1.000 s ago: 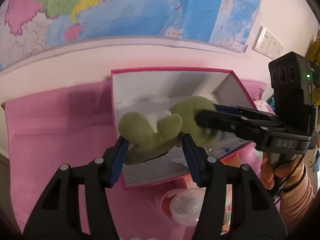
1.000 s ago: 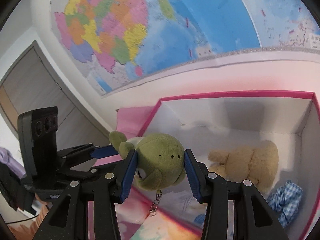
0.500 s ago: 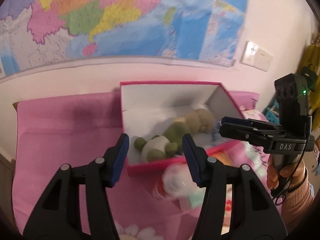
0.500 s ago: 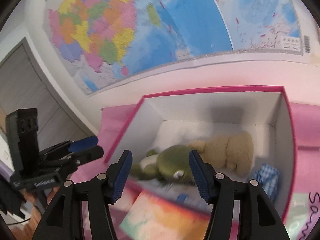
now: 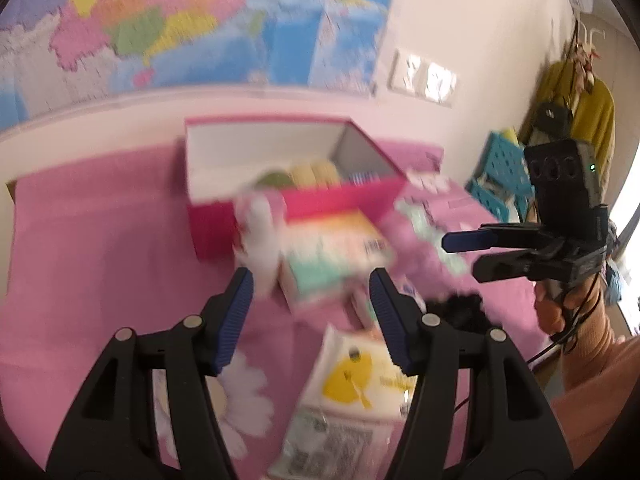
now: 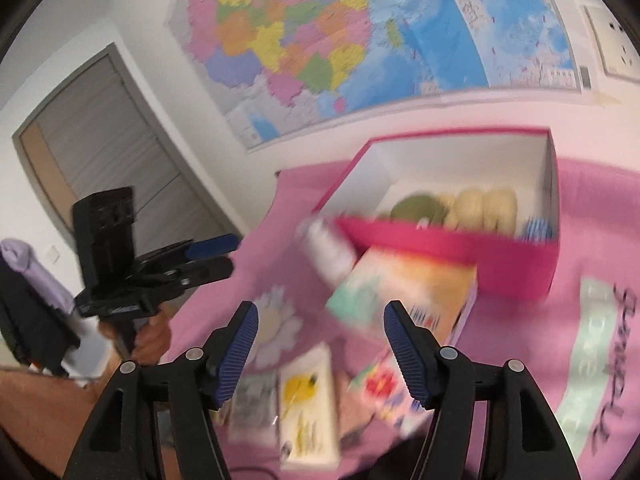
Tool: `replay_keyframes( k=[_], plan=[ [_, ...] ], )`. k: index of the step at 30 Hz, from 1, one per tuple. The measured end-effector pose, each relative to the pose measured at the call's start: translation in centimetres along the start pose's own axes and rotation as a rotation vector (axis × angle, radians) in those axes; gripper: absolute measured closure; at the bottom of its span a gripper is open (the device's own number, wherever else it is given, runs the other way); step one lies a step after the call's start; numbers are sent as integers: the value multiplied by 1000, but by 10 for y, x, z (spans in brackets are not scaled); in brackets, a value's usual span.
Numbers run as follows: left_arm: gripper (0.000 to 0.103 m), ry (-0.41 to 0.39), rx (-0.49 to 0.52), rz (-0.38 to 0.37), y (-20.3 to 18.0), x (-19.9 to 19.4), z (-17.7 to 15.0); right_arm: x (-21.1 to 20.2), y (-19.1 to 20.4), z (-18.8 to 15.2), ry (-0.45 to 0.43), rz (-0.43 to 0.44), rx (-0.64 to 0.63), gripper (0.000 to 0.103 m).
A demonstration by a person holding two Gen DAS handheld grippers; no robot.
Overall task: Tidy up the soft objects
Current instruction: 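Grasp the yellow-printed wet wipes pack with the left gripper and lift it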
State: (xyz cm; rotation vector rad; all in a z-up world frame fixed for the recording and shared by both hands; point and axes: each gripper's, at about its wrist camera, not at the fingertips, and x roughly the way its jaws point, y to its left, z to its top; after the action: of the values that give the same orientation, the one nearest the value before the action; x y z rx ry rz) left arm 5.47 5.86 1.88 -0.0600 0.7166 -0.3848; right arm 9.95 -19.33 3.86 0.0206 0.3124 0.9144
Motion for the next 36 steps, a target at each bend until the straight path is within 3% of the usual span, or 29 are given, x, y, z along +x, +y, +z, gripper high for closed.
replay_keyframes(
  k=[4, 12, 17, 20, 24, 26, 28, 36],
  plan=[
    [41, 107, 7, -4, -4, 22, -23, 1, 7, -39, 79, 3, 24, 36],
    [41, 217, 2, -19, -6, 51, -45, 16, 20, -102, 232, 26, 76, 36],
    [41, 243, 10, -35, -7, 59, -50, 34, 30, -121, 274, 3, 90, 36],
    [41, 264, 6, -59, -7, 63, -53, 40, 30, -124, 248, -1, 119, 37],
    [41, 280, -5, -98, -6, 66, -57, 43, 26, -119, 202, -26, 138, 54],
    [41, 279, -7, -97, -6, 67, -58, 45, 21, -119, 185, -33, 165, 76],
    [41, 279, -10, -104, -6, 66, -59, 43, 18, -119, 166, -45, 177, 85],
    [41, 280, -39, -188, -9, 66, -58, 31, 17, -101, 89, -80, 135, 90]
  ],
)
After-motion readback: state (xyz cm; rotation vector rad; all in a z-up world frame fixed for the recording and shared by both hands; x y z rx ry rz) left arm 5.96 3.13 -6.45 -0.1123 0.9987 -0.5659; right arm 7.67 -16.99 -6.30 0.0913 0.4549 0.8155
